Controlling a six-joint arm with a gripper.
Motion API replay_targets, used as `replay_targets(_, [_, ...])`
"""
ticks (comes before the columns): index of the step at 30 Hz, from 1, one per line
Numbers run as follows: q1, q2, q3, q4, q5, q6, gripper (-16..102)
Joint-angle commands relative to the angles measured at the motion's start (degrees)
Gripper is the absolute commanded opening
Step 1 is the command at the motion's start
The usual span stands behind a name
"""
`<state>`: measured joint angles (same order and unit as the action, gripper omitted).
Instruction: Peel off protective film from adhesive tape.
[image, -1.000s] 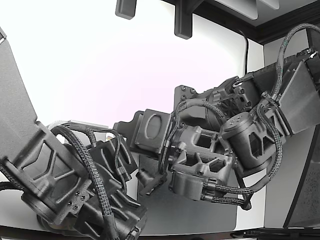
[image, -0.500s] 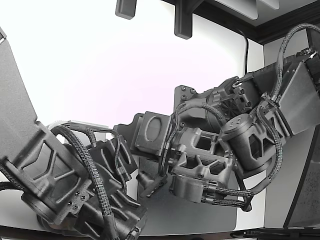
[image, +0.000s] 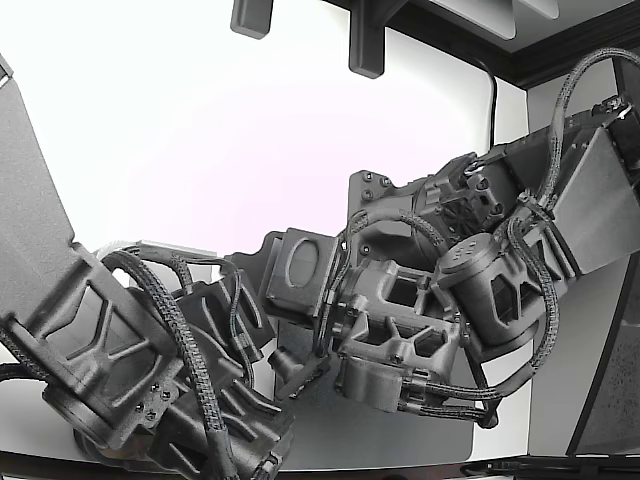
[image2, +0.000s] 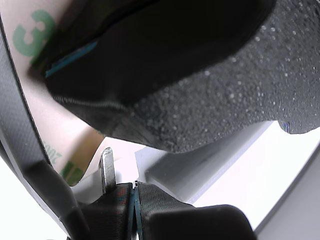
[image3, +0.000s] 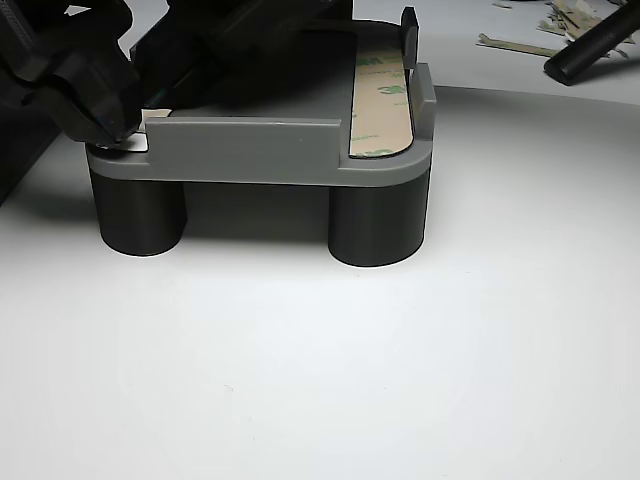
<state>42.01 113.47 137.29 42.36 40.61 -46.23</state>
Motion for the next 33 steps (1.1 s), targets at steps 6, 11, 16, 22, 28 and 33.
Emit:
replay_targets(6, [-0.4,0.1,-0.9,-0.7,0.4,0.8,-11])
replay_targets(11, [-0.3,0.1,-0.7,0.3,0.0,1.8,-11])
replay_targets(16, [-0.2,0.3,-0.7,0.9,-0.3,2.3,-11])
replay_targets(22, [0.5,0.7,-0.7,2.2,-0.6,3.7,-11])
replay_targets(28, [0.8,1.0,-0.7,3.3,-1.1,4.7,-11])
replay_targets(33, [0.9,1.2,-0.8,3.9,-1.4,5.1,-11])
